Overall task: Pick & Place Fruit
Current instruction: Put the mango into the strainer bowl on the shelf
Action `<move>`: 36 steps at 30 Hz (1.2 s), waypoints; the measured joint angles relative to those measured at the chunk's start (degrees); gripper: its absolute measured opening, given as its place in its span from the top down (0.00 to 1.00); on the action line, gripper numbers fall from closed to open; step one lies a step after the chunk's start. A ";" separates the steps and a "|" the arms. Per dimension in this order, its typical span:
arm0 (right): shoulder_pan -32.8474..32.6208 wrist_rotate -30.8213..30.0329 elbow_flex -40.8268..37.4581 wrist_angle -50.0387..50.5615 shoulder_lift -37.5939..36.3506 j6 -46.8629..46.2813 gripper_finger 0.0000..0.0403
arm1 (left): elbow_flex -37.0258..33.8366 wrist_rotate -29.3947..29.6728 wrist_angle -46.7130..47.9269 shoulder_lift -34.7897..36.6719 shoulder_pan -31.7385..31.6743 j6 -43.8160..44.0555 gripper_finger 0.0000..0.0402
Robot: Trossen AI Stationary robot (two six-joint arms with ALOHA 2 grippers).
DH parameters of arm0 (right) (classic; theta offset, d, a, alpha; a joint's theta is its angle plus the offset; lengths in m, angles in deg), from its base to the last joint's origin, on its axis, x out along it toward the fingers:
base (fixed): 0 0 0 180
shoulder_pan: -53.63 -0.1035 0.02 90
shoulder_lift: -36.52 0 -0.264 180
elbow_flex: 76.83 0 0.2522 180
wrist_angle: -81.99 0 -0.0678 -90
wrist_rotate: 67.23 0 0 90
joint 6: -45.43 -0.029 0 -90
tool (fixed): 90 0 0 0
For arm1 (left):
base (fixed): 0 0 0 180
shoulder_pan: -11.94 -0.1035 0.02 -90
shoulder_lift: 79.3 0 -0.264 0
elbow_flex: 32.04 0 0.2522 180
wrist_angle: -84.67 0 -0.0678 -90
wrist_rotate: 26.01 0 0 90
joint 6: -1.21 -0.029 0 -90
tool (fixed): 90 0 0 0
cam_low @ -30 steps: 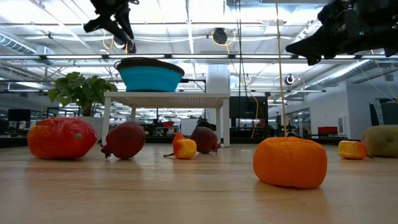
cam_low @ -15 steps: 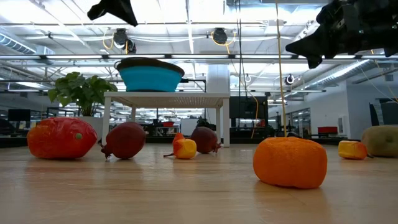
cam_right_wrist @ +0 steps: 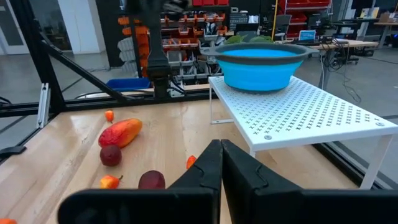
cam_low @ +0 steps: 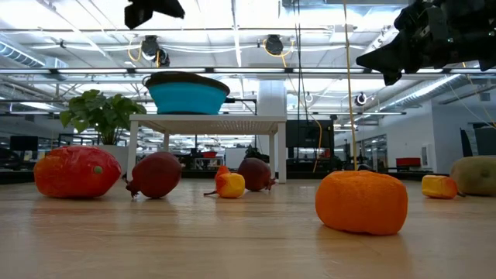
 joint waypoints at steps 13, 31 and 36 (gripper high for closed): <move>0.00 -0.02 0.00 0.04 0.00 0.00 1.00 | -0.23 0.53 2.49 -1.32 21.94 -3.45 0.99; 0.00 -0.02 0.00 0.02 -0.02 0.00 1.00 | -0.23 0.45 13.86 -13.51 27.43 -1.65 0.92; 0.00 -0.02 0.00 0.02 -0.02 0.01 1.00 | -0.23 -2.89 16.17 -17.12 25.74 -0.54 0.86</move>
